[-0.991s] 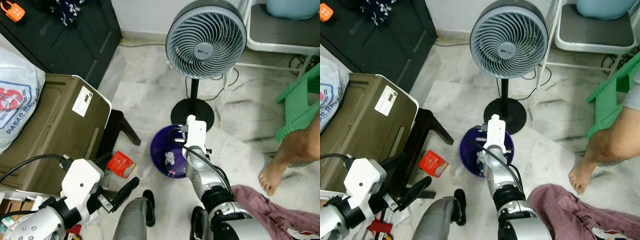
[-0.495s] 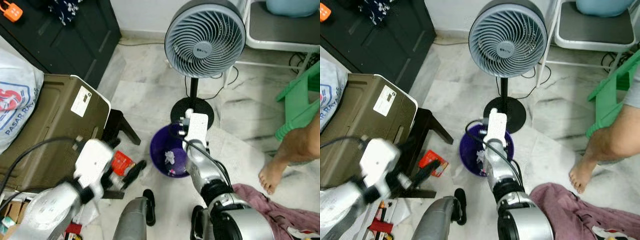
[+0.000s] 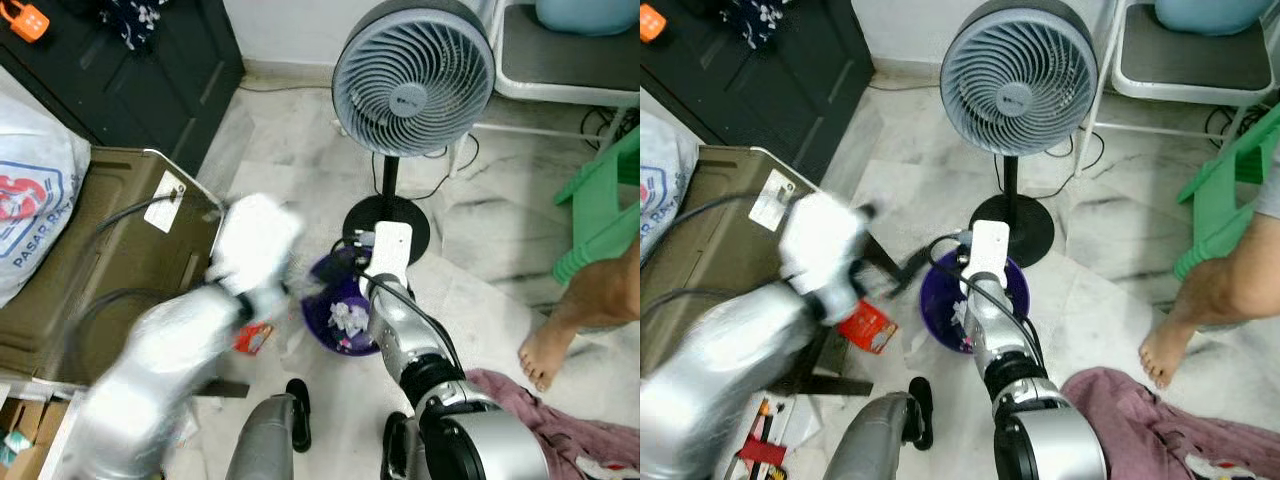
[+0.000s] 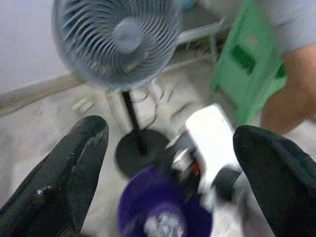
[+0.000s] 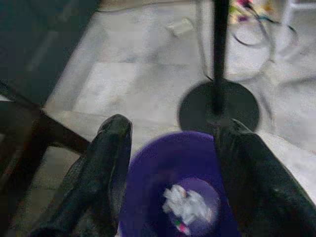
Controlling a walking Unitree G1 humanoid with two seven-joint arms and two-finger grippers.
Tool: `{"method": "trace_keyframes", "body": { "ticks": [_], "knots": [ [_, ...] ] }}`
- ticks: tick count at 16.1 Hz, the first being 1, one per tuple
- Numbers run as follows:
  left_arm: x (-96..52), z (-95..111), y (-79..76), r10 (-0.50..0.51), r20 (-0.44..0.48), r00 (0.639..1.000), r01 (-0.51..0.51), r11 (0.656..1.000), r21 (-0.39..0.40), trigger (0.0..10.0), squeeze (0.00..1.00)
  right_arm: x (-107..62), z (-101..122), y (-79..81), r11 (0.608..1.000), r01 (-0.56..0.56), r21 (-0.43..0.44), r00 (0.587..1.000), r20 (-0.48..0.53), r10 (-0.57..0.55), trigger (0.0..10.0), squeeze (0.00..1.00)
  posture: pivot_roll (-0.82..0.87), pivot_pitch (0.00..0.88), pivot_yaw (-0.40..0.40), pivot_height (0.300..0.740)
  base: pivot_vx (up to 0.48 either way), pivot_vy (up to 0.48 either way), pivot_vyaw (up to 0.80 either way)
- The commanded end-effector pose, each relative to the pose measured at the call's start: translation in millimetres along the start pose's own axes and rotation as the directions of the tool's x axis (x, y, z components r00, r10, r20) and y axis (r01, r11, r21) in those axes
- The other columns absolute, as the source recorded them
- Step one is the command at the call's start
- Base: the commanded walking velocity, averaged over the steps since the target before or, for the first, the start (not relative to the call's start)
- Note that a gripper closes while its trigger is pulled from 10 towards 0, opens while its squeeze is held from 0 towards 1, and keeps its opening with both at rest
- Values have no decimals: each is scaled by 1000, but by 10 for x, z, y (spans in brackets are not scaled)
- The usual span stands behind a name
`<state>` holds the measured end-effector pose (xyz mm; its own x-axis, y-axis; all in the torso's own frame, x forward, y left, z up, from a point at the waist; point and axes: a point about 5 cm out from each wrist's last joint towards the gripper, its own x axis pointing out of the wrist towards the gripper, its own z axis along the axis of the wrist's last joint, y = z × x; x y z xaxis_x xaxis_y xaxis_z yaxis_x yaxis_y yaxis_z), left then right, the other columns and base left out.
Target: Clean up the room
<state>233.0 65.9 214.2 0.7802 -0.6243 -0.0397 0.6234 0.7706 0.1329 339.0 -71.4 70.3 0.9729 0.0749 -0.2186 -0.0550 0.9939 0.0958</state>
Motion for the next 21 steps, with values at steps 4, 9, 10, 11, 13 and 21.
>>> {"method": "trace_keyframes", "body": {
  "ticks": [4,9,10,11,13,21],
  "knots": [
    [648,56,-488,70,-35,997,-71,997,-11,10000,0,-310,19,135,977,-197,-79,976,77,203,10000,1000,185,148,93,740,0,0,0],
    [-24,-290,591,498,47,866,-494,866,-75,10000,0,-875,121,-264,970,-151,-193,966,181,186,10000,1000,40,31,65,740,0,0,0],
    [-40,-382,687,523,46,851,-521,853,-38,10000,0,-898,96,-285,967,-157,-203,968,164,192,10000,1000,30,20,62,740,0,0,0],
    [-12,-487,789,517,75,852,-517,856,-20,10000,0,-937,133,-296,960,-174,-218,962,170,213,10000,1000,6,0,57,740,0,0,0],
    [11,-560,841,464,132,876,-468,884,-2,10000,0,-900,208,-313,955,-190,-226,961,158,229,10000,1000,-3,0,51,740,0,0,0],
    [80,-823,668,440,200,876,-461,885,73,10000,0,-792,274,-336,964,-143,-226,964,191,188,10000,0,9,0,54,740,0,0,0]
  ]
}}
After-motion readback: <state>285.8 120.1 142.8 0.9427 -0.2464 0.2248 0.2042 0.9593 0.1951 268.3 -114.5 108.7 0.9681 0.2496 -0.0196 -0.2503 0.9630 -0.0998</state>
